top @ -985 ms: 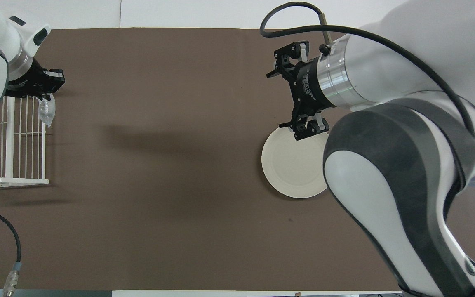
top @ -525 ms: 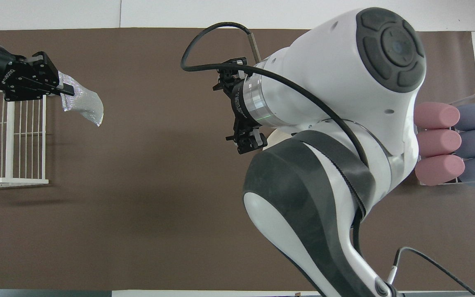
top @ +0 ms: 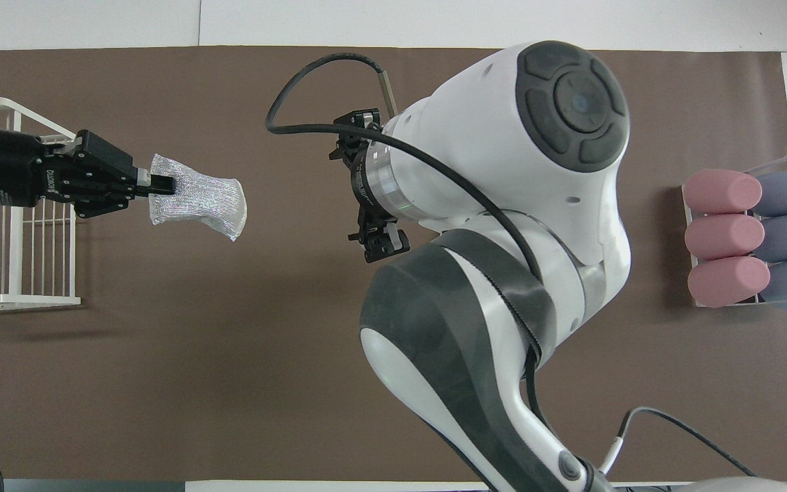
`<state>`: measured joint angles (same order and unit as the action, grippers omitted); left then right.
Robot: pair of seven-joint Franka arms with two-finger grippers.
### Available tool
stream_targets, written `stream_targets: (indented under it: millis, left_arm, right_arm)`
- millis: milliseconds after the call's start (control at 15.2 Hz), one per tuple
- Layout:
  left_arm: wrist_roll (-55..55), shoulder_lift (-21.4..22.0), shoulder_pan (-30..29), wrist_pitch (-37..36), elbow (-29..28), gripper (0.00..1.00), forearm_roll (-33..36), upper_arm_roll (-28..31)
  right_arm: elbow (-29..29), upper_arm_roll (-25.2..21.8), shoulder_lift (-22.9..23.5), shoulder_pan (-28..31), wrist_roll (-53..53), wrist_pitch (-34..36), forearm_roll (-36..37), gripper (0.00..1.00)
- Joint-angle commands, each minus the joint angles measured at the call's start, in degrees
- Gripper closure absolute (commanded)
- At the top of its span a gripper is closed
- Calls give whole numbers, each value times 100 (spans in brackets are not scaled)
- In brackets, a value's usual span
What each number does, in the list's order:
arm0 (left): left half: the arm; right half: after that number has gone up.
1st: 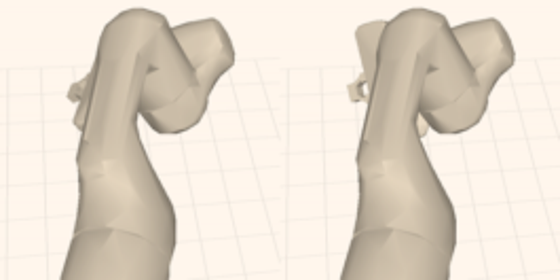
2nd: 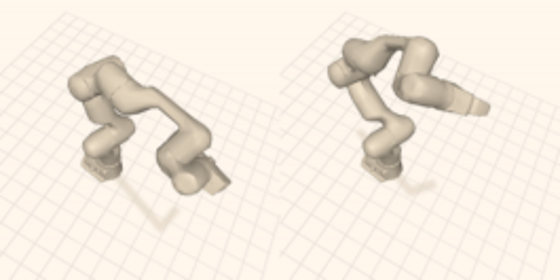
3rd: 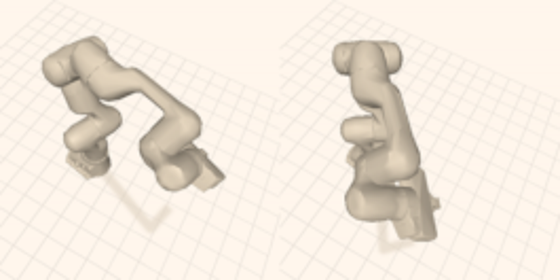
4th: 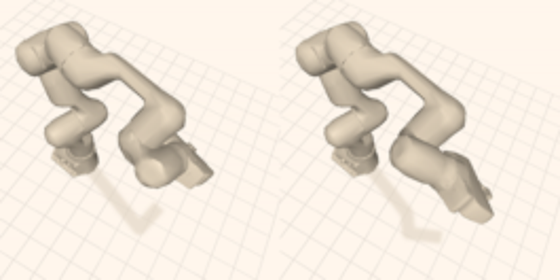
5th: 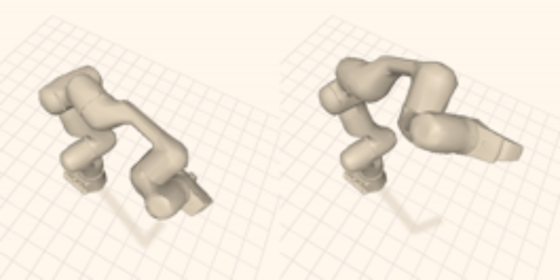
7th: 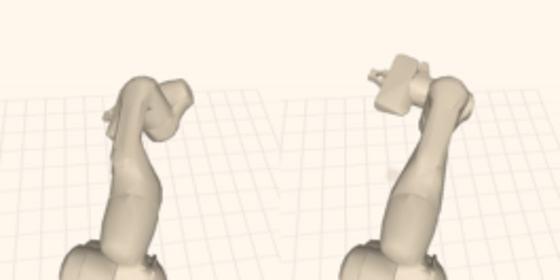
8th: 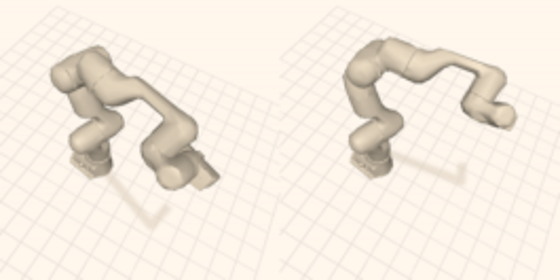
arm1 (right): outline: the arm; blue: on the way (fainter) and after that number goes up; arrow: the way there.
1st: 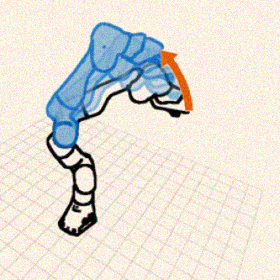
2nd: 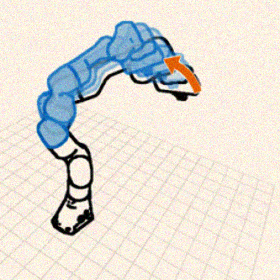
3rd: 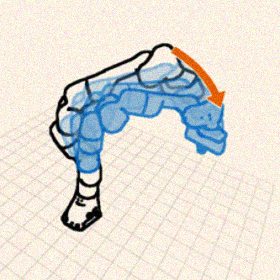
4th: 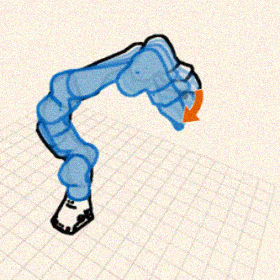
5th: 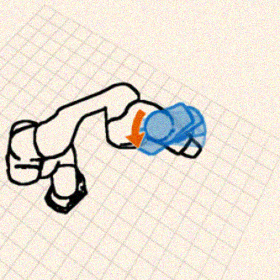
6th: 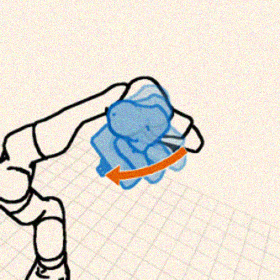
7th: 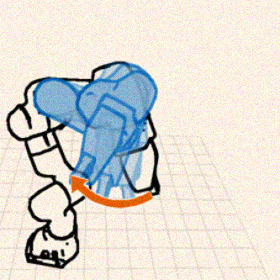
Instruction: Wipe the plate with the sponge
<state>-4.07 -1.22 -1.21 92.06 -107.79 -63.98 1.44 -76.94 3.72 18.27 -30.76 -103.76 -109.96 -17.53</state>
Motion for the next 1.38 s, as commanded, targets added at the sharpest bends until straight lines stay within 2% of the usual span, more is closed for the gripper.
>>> stream_targets:
  millis: [0,197,263,525,722,854,1051,1313]
  left_arm:
    - [-1198,377,41,242,-751,100,-361,-29]
    - [-1868,657,243,469,-1321,100,-702,-47]
    - [-1878,728,348,732,-1497,100,-947,-56]
    - [-1878,974,586,962,-1954,100,-1450,-65]
    - [-1861,1054,832,1209,-2105,100,-1565,-65]
    - [-1852,1063,824,1157,-2106,100,-1565,-65]
    - [-1861,1063,815,1121,-2123,100,-1565,-65]
    - [-1852,1063,789,1121,-2149,100,-1582,-65]
  right_arm:
    - [-189,-2,-121,-36,382,430,127,0]
    - [-128,-2,-122,-88,436,485,127,0]
    - [-119,-2,-104,-158,427,450,127,0]
    - [-58,-46,37,-387,392,528,127,0]
    - [-75,-38,37,-422,401,441,205,0]
    - [-67,-38,45,-396,418,397,206,0]
    - [-93,-20,63,-352,410,-15,162,0]
    - [-277,-11,54,-414,278,1,101,0]
